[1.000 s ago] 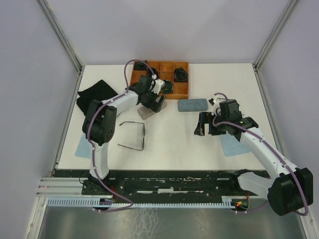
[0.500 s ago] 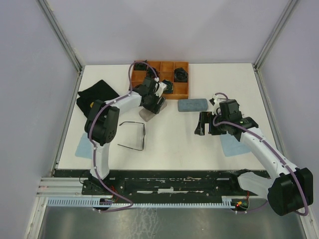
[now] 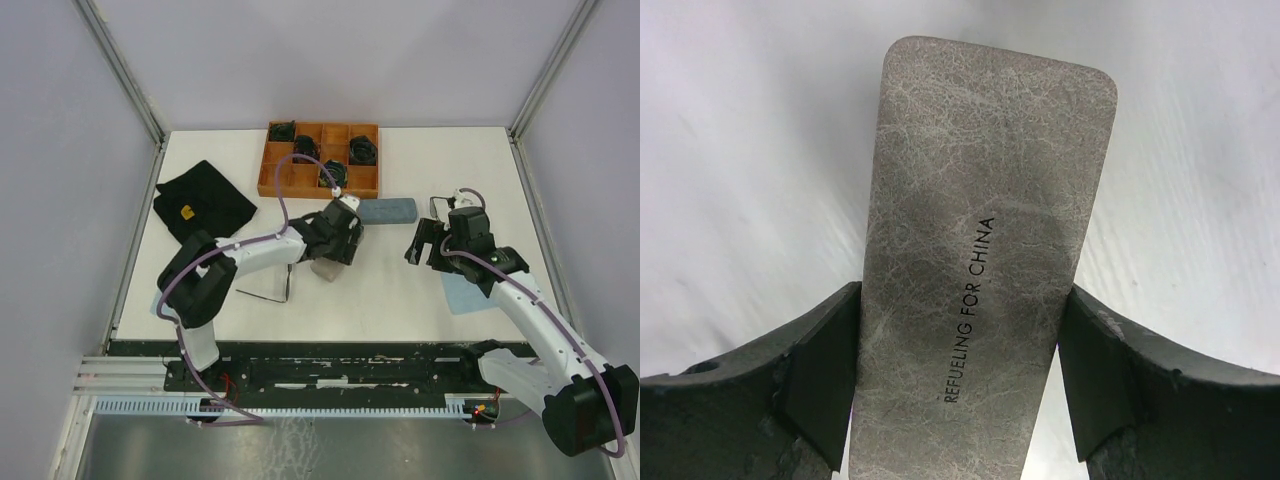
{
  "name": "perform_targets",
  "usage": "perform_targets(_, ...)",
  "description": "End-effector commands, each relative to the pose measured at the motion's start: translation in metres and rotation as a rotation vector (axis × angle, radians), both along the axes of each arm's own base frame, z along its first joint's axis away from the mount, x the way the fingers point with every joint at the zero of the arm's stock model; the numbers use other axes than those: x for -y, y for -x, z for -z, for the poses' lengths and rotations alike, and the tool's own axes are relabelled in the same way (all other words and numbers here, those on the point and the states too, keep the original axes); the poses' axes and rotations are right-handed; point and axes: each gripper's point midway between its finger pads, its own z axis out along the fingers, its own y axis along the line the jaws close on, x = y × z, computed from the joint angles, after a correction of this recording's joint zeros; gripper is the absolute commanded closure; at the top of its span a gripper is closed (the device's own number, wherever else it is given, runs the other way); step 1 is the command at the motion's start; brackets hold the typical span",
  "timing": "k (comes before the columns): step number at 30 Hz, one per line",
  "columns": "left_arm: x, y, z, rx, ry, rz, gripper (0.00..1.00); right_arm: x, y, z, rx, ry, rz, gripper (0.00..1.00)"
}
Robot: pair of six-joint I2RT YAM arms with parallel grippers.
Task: Organize the sunglasses
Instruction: Place the sunglasses case at the center of the board.
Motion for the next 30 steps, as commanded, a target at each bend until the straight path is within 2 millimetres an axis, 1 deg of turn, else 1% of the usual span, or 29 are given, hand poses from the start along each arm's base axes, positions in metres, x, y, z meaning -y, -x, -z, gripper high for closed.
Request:
perform_targets(1,0.027,0.012,-0.02,0.09,0.126,-0.21,0.62,0.014,-0.005,-0.001,0.023,0.021,0.119,0.01)
perform_targets(6,0.041,0.026,0.0,0.078,0.112,-0.248,0.58,0.016,-0.001,0.004,0.004,0.031,0.122,0.01)
perform_targets(9,0.045,0.029,0.011,0.061,0.095,-0.237,0.48,0.015,0.001,0.006,-0.005,0.037,0.111,0.01)
perform_targets(11,0.045,0.03,0.015,0.054,0.084,-0.231,0.38,0.014,0.002,0.007,-0.009,0.034,0.102,0.01)
perform_targets(13,0.045,0.03,0.019,0.045,0.068,-0.219,0.32,0.012,0.003,0.009,-0.015,0.026,0.092,0.01)
perform_targets(16,0.046,0.031,0.02,0.039,0.042,-0.195,0.18,0.008,0.004,0.008,-0.014,0.01,0.069,0.01)
perform_targets(18,0.048,0.032,0.015,0.036,0.04,-0.171,0.12,0.006,0.004,0.007,-0.009,0.004,0.058,0.01)
perform_targets(21,0.056,0.033,-0.001,0.031,0.056,-0.113,0.08,0.006,0.004,0.002,0.012,0.0,0.051,0.01)
perform_targets(25,0.058,0.037,-0.014,0.023,0.04,-0.061,0.06,0.008,0.005,-0.004,0.035,0.0,0.053,0.01)
perform_targets(27,0.057,0.038,-0.015,0.019,0.024,-0.047,0.07,0.009,0.006,-0.004,0.036,0.002,0.057,0.01)
perform_targets(30,0.05,0.039,-0.008,0.012,-0.015,-0.042,0.08,0.009,0.008,-0.003,0.029,0.003,0.06,0.01)
